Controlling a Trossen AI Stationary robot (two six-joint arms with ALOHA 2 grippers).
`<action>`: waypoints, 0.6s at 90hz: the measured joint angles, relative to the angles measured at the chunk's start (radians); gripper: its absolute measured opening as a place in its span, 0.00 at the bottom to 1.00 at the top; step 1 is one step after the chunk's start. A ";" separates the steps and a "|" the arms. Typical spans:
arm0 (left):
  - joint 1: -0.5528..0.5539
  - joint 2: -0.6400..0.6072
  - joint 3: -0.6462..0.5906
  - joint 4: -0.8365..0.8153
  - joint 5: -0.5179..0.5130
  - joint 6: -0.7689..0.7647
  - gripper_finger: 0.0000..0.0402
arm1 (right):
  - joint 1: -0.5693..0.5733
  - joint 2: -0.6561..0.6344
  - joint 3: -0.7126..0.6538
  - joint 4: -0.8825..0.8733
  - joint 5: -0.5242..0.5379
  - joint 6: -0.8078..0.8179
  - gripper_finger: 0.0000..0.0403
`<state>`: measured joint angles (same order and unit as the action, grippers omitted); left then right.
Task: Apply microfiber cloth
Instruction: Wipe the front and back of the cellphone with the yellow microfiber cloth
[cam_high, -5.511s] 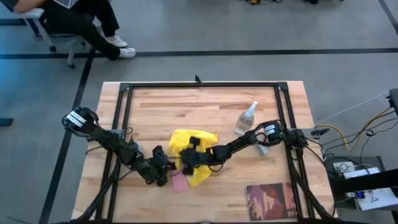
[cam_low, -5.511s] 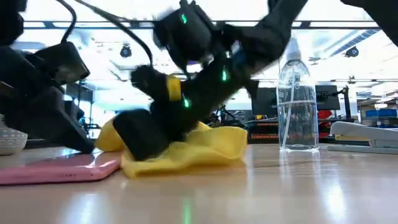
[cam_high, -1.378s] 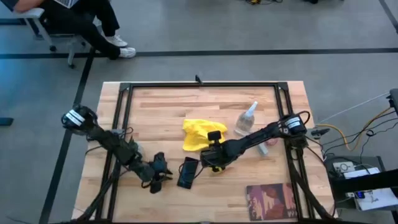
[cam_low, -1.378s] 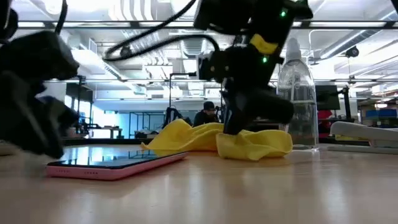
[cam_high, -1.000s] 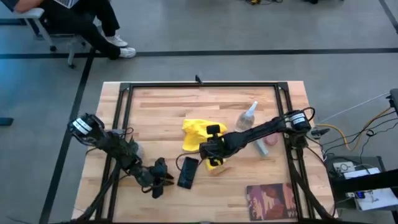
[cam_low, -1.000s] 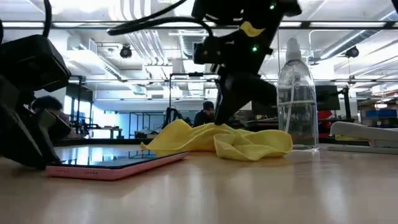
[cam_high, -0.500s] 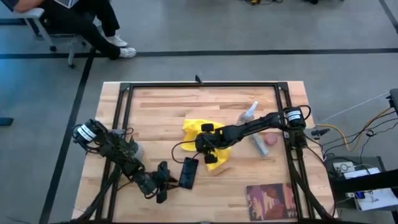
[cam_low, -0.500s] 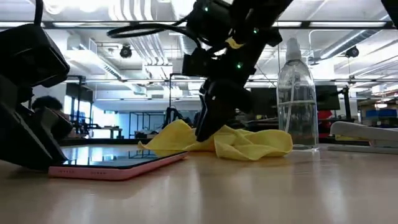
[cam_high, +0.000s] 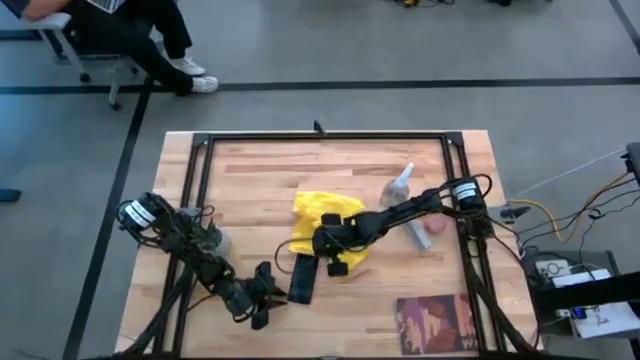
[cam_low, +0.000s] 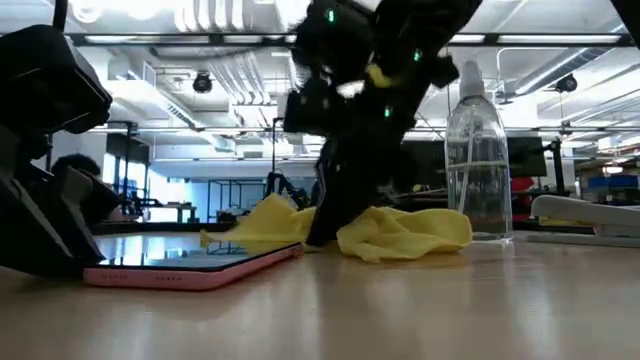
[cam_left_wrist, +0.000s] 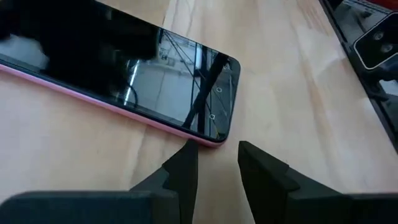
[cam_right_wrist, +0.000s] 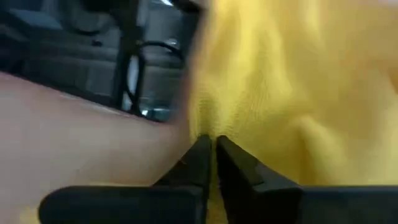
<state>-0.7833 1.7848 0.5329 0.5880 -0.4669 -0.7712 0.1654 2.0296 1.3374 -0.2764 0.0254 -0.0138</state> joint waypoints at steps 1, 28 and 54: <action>0.000 0.001 0.000 0.000 0.000 0.000 0.24 | 0.005 -0.001 0.006 0.003 0.000 0.000 0.01; 0.005 0.036 0.006 0.011 -0.050 0.044 0.24 | 0.118 0.065 0.043 0.244 -0.019 0.064 0.00; 0.011 0.045 0.017 0.005 -0.067 0.086 0.24 | 0.145 0.226 0.091 0.493 -0.138 0.179 0.00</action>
<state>-0.7723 1.8294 0.5495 0.5928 -0.5337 -0.6853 0.3108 2.2553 1.4280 0.2164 -0.1129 0.1655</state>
